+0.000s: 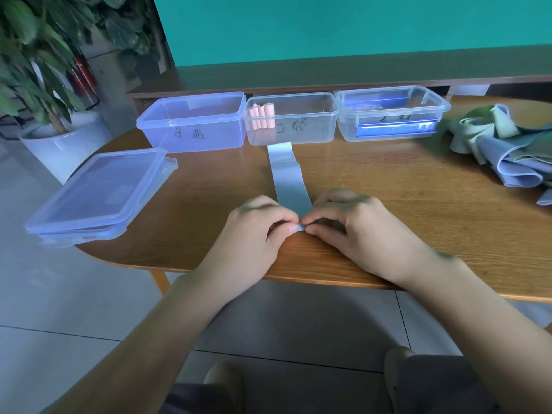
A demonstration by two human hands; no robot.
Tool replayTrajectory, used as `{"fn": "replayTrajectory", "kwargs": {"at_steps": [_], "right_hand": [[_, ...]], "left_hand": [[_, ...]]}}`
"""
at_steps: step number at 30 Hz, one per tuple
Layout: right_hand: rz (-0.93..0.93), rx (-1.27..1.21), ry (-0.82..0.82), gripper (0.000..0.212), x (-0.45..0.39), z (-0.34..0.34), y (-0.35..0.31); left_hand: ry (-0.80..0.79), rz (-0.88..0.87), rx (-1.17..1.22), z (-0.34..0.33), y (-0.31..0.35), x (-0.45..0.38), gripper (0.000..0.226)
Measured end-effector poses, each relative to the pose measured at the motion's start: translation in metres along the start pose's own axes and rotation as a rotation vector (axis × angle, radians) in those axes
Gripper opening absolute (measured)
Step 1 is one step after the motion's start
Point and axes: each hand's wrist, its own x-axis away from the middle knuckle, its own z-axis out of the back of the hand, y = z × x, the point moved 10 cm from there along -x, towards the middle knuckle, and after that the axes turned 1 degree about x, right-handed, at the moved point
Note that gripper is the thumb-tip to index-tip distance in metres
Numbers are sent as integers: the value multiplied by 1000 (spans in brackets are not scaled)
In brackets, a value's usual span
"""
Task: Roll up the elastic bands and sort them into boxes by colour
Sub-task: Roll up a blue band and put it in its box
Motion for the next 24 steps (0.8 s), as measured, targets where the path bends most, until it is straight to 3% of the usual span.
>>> {"fn": "replayTrajectory", "kwargs": {"at_steps": [10,19,24], "right_hand": [[-71,-32,-18,11,-7,-6,13],[-118,35,-95,24,-10,-13,17],[-96,18,1,19,-11,-5,16]], "left_hand": [[29,68,7,5,-6,2,12],[-7,66,-39,-2,-13,-8,14],[9,67,-28,-2,-18,-11,14]]}}
